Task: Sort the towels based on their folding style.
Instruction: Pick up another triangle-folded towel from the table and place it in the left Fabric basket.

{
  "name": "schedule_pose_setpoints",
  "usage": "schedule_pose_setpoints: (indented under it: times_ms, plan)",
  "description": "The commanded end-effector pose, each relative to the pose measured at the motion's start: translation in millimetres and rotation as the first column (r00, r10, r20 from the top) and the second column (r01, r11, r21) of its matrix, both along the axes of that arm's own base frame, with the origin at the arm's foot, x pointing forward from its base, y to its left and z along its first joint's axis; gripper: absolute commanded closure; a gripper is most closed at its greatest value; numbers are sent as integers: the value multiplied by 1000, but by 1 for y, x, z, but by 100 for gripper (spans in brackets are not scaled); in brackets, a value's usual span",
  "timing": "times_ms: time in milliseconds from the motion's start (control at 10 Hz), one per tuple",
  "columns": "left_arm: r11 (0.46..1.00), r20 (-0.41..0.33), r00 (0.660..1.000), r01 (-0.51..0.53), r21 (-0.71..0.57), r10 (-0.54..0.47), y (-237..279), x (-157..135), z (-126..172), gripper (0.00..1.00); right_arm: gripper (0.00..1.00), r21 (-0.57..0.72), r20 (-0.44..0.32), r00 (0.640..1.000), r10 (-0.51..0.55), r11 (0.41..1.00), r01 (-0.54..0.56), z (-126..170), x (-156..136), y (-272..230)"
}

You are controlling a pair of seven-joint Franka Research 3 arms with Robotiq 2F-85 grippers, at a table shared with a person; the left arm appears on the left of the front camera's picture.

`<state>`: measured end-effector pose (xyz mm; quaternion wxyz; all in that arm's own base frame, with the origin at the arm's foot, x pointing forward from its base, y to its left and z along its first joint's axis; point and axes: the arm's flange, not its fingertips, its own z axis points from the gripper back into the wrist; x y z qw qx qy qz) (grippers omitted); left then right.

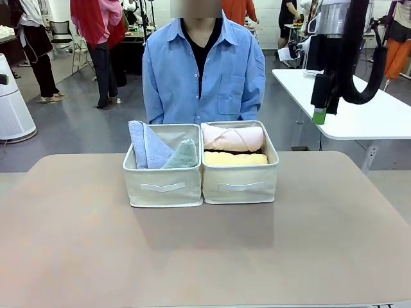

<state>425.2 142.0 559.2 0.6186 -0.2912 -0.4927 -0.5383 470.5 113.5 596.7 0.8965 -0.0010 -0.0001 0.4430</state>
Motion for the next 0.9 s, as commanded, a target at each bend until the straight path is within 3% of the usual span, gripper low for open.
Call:
schedule_pose_setpoints:
  times_ms: [0,100,200,300,800]
  plan:
    - [1000,16,1000,3,-14,-3,0,-1,1,0,0,81,148,974,171,980,-184,-26,30,-20]
    - [1000,16,1000,3,-14,-3,0,-1,1,0,0,118,192,959,208,965,-233,-25,40,-21]
    - [1000,16,1000,3,-14,-3,0,-1,1,0,0,168,183,961,208,956,-239,-18,46,-12]
    - [1000,16,1000,3,-14,-3,0,-1,1,0,0,40,167,977,132,989,-140,-10,34,-15]
    - [1000,16,1000,3,-14,-3,0,-1,1,0,0,40,167,977,132,989,-140,-10,34,-15]
